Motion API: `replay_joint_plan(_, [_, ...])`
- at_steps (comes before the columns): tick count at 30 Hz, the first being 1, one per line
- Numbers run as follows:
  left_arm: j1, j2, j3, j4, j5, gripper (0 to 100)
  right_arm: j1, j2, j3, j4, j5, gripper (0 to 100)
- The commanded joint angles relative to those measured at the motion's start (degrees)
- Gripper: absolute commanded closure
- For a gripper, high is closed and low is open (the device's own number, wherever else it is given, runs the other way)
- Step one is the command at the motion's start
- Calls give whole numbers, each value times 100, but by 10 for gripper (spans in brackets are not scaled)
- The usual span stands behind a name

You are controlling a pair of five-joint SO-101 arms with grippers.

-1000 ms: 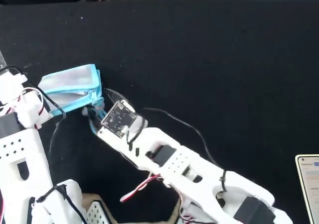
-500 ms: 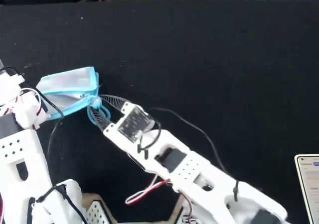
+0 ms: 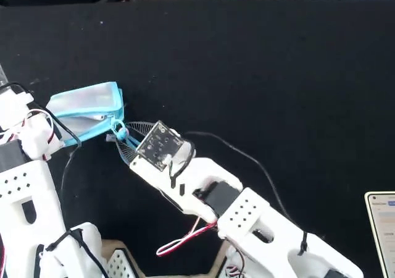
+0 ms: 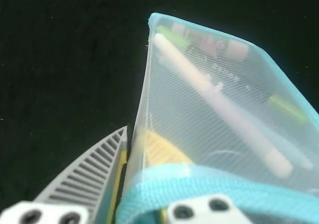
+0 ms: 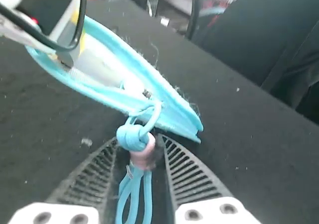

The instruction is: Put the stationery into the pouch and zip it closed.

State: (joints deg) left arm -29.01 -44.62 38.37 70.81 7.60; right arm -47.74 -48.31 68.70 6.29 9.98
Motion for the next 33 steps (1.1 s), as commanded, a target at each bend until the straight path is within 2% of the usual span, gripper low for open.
replay_joint_plan(1, [31,18,-92,105,79,970,44,-251,-409,149,-35,988])
replay_joint_plan(4, [40,18,-92,105,0,970,44,-251,-418,167,-18,988])
replay_joint_plan(10, [725,18,-101,360,-598,970,44,-251,-418,202,-9,988])
replay_joint_plan(24, [813,18,-154,369,-554,970,0,-347,-787,1002,18,988])
replay_joint_plan(28, [813,18,-163,378,-343,967,-167,-857,-760,1398,607,988])
replay_joint_plan(33, [813,9,-523,835,-413,858,-149,-1138,-725,1556,721,988])
